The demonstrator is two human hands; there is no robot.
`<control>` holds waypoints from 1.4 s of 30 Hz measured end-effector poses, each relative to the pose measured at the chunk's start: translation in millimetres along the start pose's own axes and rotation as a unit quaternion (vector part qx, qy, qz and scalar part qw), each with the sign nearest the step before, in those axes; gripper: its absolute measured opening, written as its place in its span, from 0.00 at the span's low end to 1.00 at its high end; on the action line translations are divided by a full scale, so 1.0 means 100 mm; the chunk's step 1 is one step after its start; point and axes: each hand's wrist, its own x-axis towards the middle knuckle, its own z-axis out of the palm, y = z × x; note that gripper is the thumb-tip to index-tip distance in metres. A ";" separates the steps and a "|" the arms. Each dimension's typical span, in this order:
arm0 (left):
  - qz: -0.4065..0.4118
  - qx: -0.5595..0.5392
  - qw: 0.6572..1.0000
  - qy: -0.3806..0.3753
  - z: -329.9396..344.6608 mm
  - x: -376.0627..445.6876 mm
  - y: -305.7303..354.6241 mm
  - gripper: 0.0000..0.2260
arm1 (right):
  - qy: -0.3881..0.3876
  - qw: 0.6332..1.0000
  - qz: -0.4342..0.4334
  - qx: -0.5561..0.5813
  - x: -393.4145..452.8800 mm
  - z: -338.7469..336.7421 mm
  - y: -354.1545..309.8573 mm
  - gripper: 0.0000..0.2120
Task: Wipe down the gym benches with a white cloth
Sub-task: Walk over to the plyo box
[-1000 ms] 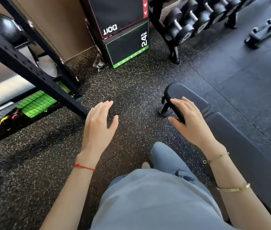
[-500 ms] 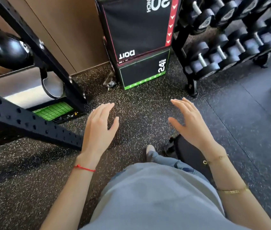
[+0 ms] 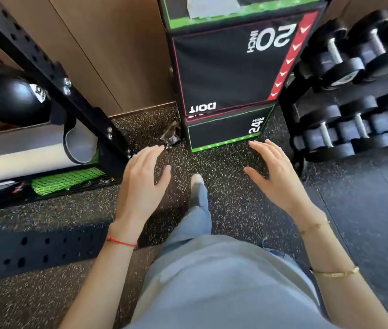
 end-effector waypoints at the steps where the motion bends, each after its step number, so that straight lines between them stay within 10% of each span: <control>1: -0.001 0.000 1.000 0.001 0.03 0.22 -0.03 0.20 | -0.002 1.000 -0.002 0.000 0.23 0.01 0.03 0.27; 20: 0.036 0.012 0.999 0.015 0.26 4.17 -0.22 0.19 | 0.022 0.999 -0.012 0.035 4.13 -0.33 0.39 0.26; 42: -0.048 0.015 0.999 -0.010 1.09 5.88 -0.04 0.19 | -0.092 0.975 -0.147 -0.141 6.89 -0.23 0.94 0.35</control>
